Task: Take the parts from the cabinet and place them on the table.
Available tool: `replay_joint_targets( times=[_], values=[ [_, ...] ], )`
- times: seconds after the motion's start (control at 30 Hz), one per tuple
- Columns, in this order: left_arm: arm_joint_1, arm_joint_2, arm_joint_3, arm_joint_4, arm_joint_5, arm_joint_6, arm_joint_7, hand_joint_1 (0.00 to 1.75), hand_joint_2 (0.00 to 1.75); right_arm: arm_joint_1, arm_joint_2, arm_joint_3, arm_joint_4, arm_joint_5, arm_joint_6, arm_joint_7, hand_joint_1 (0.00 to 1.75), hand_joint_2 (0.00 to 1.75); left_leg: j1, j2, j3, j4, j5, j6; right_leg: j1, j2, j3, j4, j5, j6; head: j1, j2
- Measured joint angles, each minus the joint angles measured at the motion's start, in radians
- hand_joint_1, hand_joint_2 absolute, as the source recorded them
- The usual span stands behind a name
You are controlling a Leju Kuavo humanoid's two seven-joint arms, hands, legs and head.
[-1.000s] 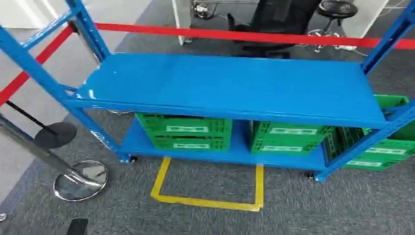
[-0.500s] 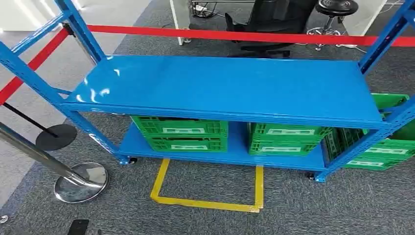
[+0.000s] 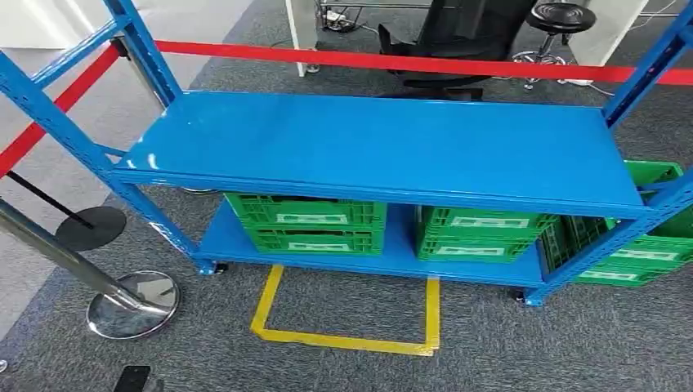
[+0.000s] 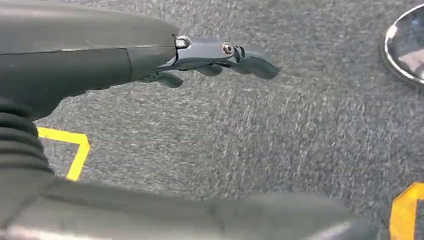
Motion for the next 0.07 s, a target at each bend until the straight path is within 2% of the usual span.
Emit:
replay_joint_targets(
  times=[0.07],
  values=[
    [0.006,0.006,-0.033,0.000,0.027,-0.007,0.012,0.00,0.00,0.005,0.000,-0.041,-0.010,0.044,0.002,0.000,0.00,0.00,0.000,0.000,0.000,0.000,-0.001,0.001,0.000,0.000,0.001,-0.001,0.000,0.000,0.000,0.000]
  ],
)
